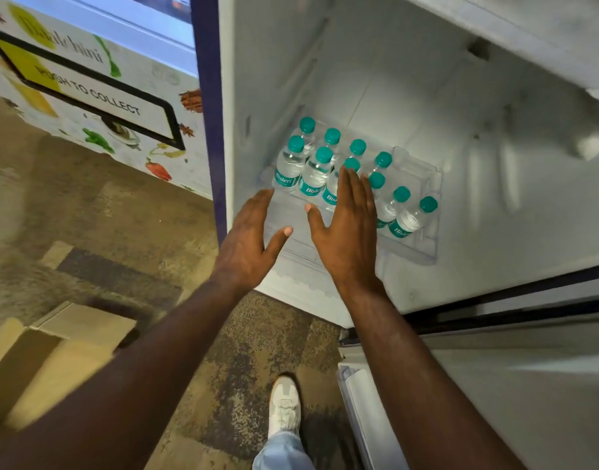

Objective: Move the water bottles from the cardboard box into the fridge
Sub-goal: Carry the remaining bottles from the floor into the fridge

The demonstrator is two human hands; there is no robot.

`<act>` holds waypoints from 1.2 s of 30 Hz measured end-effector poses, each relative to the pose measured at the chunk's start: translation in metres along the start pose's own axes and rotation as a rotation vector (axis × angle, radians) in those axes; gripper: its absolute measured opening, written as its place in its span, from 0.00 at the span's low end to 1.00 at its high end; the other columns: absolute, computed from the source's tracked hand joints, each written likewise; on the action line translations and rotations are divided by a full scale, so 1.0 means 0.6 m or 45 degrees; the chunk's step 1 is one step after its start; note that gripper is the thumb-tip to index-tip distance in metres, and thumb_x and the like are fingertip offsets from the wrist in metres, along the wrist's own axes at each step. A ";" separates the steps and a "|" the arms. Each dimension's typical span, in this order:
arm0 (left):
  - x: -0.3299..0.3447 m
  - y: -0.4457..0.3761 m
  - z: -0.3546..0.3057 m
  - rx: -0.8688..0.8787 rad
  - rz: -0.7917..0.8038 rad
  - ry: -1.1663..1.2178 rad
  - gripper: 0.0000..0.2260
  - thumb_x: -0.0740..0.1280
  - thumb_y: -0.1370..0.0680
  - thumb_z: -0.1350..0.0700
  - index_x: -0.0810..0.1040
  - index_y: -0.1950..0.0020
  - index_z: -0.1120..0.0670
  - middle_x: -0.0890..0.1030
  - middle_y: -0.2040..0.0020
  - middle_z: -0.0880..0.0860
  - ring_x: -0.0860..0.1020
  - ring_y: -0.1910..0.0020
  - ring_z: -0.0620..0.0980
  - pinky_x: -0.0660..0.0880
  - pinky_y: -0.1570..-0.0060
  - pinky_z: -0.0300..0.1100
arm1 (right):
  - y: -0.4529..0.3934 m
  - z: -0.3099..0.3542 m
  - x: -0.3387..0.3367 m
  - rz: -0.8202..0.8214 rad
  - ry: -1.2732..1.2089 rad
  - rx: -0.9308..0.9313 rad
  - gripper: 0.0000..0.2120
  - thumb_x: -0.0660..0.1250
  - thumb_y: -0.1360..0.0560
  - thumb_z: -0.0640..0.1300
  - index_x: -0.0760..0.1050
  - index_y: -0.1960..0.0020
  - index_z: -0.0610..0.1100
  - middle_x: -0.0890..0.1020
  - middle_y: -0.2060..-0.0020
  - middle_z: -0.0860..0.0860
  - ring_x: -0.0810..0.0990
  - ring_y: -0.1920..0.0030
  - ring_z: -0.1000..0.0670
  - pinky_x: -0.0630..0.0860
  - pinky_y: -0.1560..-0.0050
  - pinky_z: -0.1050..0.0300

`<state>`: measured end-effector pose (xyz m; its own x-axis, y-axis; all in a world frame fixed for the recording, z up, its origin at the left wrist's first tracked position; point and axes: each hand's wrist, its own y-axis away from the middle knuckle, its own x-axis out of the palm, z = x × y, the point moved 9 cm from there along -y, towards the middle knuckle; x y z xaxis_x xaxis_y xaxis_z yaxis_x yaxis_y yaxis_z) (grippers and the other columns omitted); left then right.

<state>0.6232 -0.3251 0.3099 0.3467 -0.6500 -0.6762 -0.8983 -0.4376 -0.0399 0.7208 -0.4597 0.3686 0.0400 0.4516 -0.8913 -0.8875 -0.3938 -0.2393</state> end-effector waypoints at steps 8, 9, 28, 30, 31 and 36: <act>-0.019 0.142 0.101 -0.116 0.071 -0.323 0.32 0.56 0.17 0.39 0.53 0.17 0.53 0.54 0.17 0.53 0.51 0.18 0.52 0.50 0.20 0.50 | 0.138 0.054 0.082 0.272 0.050 -0.078 0.39 0.61 0.19 0.60 0.49 0.18 0.43 0.52 0.19 0.47 0.45 0.19 0.47 0.47 0.19 0.48; -0.027 0.157 0.117 -0.157 0.078 -0.374 0.32 0.55 0.16 0.39 0.52 0.17 0.53 0.53 0.17 0.54 0.51 0.18 0.52 0.49 0.20 0.50 | 0.155 0.066 0.092 0.286 0.051 -0.098 0.39 0.61 0.19 0.60 0.49 0.18 0.42 0.52 0.19 0.46 0.45 0.19 0.47 0.46 0.19 0.48; -0.254 0.504 0.415 -0.778 -0.160 -0.533 0.35 0.49 0.18 0.36 0.51 0.18 0.57 0.52 0.17 0.57 0.48 0.18 0.55 0.47 0.20 0.53 | 0.425 0.420 0.291 0.742 0.054 -0.807 0.33 0.57 0.18 0.58 0.54 0.19 0.42 0.58 0.20 0.45 0.52 0.19 0.45 0.55 0.21 0.43; -0.271 0.547 0.437 -0.861 -0.225 -0.517 0.35 0.51 0.18 0.37 0.51 0.18 0.56 0.52 0.17 0.57 0.48 0.18 0.55 0.47 0.20 0.53 | 0.454 0.456 0.310 0.804 0.062 -0.900 0.33 0.56 0.17 0.58 0.53 0.19 0.43 0.57 0.20 0.45 0.51 0.19 0.45 0.54 0.21 0.43; -0.278 0.569 0.446 -0.899 -0.251 -0.509 0.35 0.50 0.18 0.36 0.52 0.18 0.56 0.52 0.17 0.57 0.48 0.18 0.55 0.48 0.20 0.53 | 0.469 0.472 0.320 0.828 0.065 -0.945 0.33 0.56 0.17 0.58 0.52 0.19 0.43 0.56 0.19 0.46 0.51 0.19 0.45 0.53 0.21 0.43; -0.299 0.684 0.490 -1.103 -0.365 -0.476 0.35 0.49 0.19 0.36 0.53 0.18 0.57 0.53 0.17 0.57 0.49 0.18 0.56 0.48 0.20 0.54 | 0.549 0.552 0.359 0.934 0.074 -1.163 0.33 0.56 0.17 0.56 0.51 0.18 0.43 0.55 0.19 0.46 0.50 0.19 0.45 0.50 0.20 0.44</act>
<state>0.1127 -0.2053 0.1984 0.2787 -0.2750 -0.9201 -0.2337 -0.9487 0.2128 0.2847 -0.2268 0.2252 -0.3021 -0.1507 -0.9413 -0.0480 -0.9838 0.1729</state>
